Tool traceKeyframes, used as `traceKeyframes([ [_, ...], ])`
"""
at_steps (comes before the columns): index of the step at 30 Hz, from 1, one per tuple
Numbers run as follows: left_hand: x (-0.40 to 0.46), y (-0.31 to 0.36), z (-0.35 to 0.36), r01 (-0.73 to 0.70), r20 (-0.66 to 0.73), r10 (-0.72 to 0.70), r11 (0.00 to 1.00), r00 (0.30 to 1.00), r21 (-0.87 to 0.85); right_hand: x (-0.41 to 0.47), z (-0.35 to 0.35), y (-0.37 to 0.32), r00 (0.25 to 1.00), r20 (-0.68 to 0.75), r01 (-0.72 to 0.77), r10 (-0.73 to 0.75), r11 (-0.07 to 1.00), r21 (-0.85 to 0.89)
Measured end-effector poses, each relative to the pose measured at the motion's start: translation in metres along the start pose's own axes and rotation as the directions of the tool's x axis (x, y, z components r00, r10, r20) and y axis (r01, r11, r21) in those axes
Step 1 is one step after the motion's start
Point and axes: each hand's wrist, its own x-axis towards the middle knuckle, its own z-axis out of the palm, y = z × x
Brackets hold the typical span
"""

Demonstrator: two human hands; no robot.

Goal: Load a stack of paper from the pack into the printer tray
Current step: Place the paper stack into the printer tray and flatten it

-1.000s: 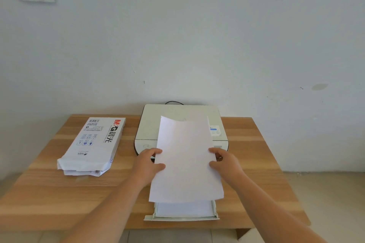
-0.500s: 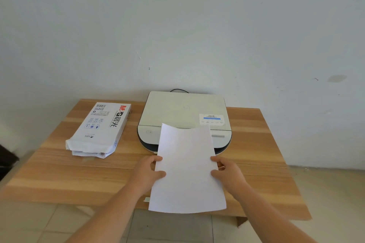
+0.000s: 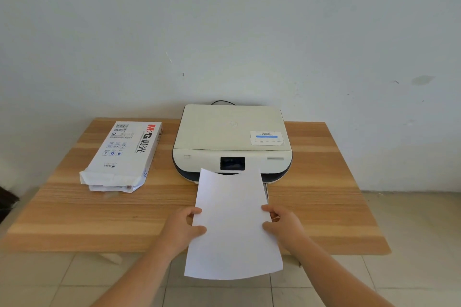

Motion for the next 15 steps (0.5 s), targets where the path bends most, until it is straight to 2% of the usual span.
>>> traceKeyframes([
  [15,-0.001,-0.023,0.023,0.103,0.061,-0.105,0.994,0.993,0.047,-0.003,0.012,0.043,0.997,0.014,-0.082,0.081,0.996,0.046],
])
